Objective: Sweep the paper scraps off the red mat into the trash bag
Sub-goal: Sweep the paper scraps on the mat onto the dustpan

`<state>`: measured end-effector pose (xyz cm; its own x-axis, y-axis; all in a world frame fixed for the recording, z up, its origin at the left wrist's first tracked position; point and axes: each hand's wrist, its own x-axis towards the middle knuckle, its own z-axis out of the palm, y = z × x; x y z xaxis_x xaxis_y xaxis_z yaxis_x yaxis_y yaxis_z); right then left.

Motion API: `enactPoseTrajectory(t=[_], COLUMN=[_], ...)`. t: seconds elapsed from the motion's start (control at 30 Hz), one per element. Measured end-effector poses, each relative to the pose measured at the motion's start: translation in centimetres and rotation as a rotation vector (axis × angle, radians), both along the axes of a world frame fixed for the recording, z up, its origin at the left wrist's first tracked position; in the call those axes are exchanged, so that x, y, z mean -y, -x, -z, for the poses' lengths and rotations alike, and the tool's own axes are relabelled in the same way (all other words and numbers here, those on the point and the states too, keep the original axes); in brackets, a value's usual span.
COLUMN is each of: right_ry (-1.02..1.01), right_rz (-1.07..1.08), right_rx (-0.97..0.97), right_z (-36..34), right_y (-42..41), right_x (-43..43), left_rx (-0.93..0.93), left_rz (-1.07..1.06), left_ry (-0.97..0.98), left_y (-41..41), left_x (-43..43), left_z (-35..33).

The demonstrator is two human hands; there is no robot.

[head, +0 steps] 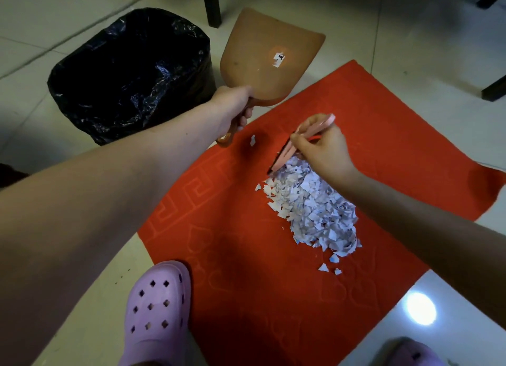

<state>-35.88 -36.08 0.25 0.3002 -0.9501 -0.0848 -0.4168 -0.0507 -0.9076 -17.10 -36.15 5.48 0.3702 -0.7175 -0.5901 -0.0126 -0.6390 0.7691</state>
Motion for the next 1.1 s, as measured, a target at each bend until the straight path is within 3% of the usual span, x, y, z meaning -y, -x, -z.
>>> enactPoseTrajectory(t=[0.1,0.3,0.5,0.67,0.83,1.1], right_ry=[0.003,-0.025,-0.040,0.008,0.038,-0.022], right_rz=[0.030,0.117,0.077,0.056,0.090,0.209], right_rx=[0.120,0.173,0.014,-0.105,0.080,0.160], right_z=[-0.3,2.0,3.5,0.8,-1.5,1.5], right_y=[-0.6,-4.9,-4.3,0.1,2.0,-4.6], right_x=[0.1,2.2,2.1,0.8,0.6,3.0], left_rx=[0.003,-0.013,-0.015,-0.007,0.000,-0.014], left_rz=[0.004,0.005,0.011,0.002,0.012,0.002], left_ry=[-0.018,-0.006,0.002,0.007,-0.009,0.006], left_y=[0.3,0.5,0.4,0.1,0.2,0.7], left_x=[0.1,0.5,0.3,0.0,0.0,0.9], left_z=[0.1,0.1,0.2,0.3,0.7,0.7])
